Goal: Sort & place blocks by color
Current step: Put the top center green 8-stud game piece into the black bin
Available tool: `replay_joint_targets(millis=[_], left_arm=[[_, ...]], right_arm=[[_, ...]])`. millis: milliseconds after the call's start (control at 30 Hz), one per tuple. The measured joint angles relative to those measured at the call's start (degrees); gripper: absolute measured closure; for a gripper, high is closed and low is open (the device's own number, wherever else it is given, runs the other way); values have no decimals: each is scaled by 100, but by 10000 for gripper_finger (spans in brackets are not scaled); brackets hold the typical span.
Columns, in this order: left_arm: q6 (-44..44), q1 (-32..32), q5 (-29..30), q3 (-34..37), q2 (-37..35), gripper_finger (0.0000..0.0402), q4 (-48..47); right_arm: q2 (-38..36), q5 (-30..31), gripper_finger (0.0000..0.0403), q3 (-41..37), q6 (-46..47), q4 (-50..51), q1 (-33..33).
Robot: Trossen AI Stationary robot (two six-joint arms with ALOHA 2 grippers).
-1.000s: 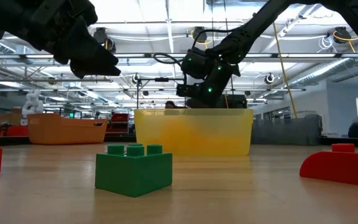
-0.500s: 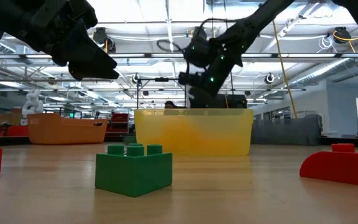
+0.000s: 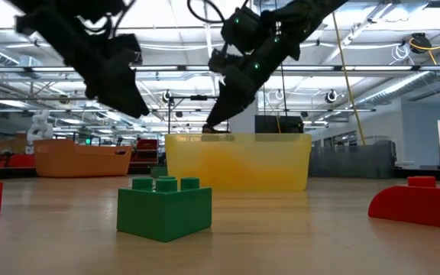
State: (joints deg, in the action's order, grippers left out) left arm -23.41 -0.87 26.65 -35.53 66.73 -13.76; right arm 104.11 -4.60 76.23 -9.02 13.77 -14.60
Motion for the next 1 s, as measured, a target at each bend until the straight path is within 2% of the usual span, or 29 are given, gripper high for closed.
replay_joint_targets(millis=[67,133,267,333,433,567,800,1000], left_arm=[[279,370,-90,-492,196,183,-641],[477,821,-485,-900,470,183,-900],[725,1752,-2133,-1308,1065,183,-1049],[853,2114,-2561,-1412,1372,183,-1169],[1080,2492,-2635,-1502,1816,183,-1140],[1390,2766,-2642,-1558,2234,183,-1118],[1785,2852,-2629,-1560,2672,183,-774],[2135,2939,-1922,-1558,2816,183,-594]], right_arm=[[-98,5,165,-2,37,185,148],[-179,26,156,-5,80,276,292],[-500,197,147,-3,101,792,536],[-679,480,145,-23,81,1077,663],[-997,755,144,-175,68,1304,797],[-1513,776,144,-672,104,1150,836],[-2443,782,144,-2091,326,87,785],[-3028,780,144,-3158,634,-892,770]])
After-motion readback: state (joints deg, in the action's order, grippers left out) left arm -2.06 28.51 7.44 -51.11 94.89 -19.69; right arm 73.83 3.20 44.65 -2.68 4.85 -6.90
